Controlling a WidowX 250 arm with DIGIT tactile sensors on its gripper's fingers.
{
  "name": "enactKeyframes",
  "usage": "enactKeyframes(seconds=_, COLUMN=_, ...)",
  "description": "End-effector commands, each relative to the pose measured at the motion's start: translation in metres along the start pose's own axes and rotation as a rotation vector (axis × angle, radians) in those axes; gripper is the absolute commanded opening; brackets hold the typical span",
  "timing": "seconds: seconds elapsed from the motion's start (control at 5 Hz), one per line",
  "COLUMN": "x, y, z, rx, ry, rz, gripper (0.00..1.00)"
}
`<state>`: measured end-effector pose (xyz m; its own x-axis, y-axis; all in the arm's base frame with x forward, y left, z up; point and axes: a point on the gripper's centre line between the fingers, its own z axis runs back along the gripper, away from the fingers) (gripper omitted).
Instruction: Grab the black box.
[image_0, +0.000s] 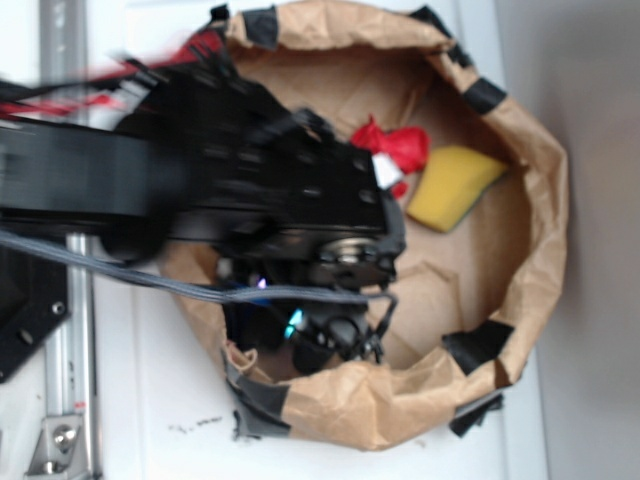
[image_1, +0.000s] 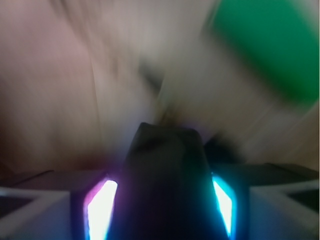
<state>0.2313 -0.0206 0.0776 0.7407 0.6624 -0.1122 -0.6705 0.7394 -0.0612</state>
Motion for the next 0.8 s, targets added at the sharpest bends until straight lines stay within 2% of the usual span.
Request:
enactKeyframes(seconds=0.0, x=0.027, y=0.010, z=0.082, rx=-0.016, ry=-0.318, rz=-0.323, gripper=0.00)
enactKeyframes(seconds=0.2, x=0.023, y=0.011, z=0.100, rx=-0.007, ry=-0.319, rz=-0.508, gripper=0.00)
enactKeyframes(seconds=0.4, x=0.029, y=0.019, z=0.107, rx=0.007, ry=-0.306, rz=-0.529, gripper=0.00)
enactKeyframes(seconds=0.6, x=0.031, y=0.015, z=0.108, rx=-0.027, ry=-0.267, rz=-0.546, gripper=0.00)
